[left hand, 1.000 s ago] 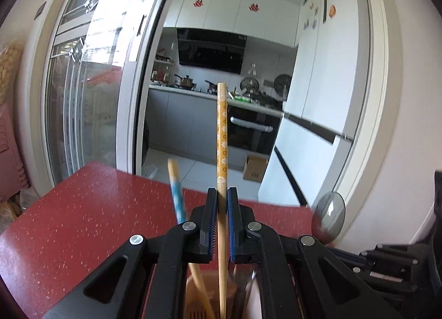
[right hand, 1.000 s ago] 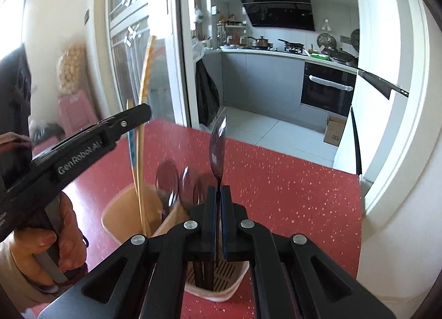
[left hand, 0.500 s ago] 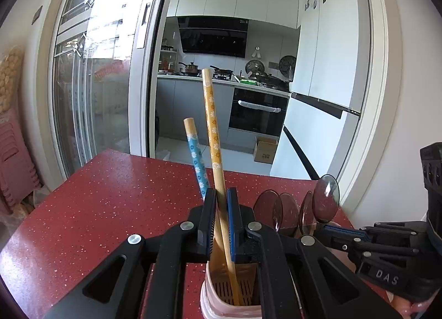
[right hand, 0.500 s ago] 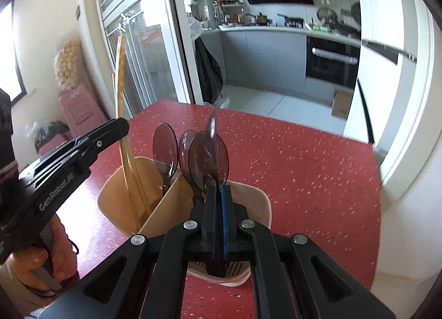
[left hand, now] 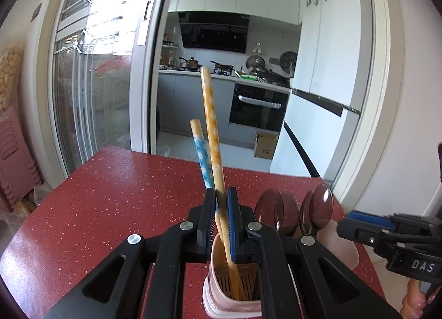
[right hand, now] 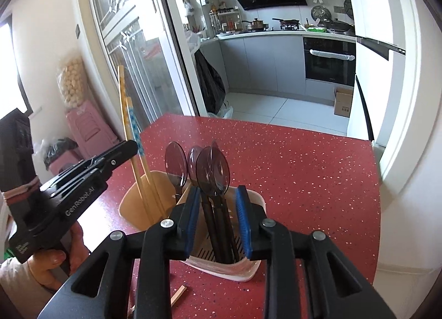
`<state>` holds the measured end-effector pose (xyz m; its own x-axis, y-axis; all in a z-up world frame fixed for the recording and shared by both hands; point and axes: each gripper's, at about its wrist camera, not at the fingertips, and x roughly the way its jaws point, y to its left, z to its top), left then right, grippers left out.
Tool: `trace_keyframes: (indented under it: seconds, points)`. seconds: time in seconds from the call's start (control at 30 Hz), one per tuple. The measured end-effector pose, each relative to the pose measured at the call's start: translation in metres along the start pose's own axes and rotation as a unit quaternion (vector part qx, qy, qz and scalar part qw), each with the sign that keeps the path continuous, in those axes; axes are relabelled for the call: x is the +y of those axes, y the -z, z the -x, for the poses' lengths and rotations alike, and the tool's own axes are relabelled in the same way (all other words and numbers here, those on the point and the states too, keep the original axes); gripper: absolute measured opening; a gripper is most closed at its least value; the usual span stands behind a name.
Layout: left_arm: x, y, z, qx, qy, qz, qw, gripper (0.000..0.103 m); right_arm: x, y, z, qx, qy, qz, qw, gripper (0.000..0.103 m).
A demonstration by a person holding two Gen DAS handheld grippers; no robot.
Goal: Organize utensils
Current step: 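Open both tools to release the chopstick and spoon into the caddy, then move both open tools back to the loose utensils on the table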
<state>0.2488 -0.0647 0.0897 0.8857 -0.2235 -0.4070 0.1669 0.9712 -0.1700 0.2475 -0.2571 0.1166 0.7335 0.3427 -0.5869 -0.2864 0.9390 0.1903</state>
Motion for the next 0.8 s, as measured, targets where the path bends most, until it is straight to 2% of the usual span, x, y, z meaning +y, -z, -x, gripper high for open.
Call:
trace_keyframes:
  seconds: [0.23,0.4,0.53,0.7,0.8]
  points:
    - [0.005,-0.009,-0.003,-0.012,0.005,0.032,0.9994,0.037,-0.009,0.003,0.013,-0.008,-0.009,-0.016,1.000,0.029]
    - [0.002,-0.002,0.013,-0.012,-0.014,0.015,0.9997,0.037,-0.011,0.005,0.017,-0.004,-0.016,-0.023,1.000,0.030]
    - [0.009,0.003,0.029,0.000,-0.023,0.006,0.9997,0.037,-0.013,0.009,0.021,0.004,-0.029,-0.040,0.999,0.039]
    - [0.024,0.014,0.048,0.023,-0.026,0.020,0.9992,0.037,-0.008,0.020,0.026,0.020,-0.034,-0.049,0.998,0.048]
    - [0.030,0.024,0.059,0.037,-0.030,0.020,0.9987,0.037,-0.002,0.028,0.032,0.031,-0.038,-0.050,0.998,0.058]
